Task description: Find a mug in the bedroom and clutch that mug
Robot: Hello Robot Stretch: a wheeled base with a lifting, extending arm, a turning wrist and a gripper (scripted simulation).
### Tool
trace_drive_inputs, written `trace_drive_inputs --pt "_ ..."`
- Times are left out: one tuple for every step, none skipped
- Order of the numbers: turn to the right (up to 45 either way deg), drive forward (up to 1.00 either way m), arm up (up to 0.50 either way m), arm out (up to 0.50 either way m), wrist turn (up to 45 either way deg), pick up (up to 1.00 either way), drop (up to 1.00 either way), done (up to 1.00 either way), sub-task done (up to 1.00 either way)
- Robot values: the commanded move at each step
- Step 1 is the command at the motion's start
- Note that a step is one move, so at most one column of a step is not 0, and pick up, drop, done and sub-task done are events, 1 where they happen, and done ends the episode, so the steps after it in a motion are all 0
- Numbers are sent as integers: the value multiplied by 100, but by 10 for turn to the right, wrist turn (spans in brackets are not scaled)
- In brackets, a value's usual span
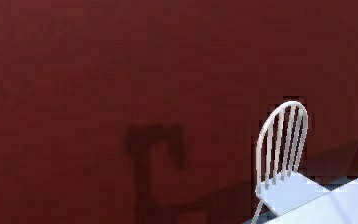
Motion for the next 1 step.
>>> trace_drive_inputs --pt "0 0 0 0 0 0 0 100 0"
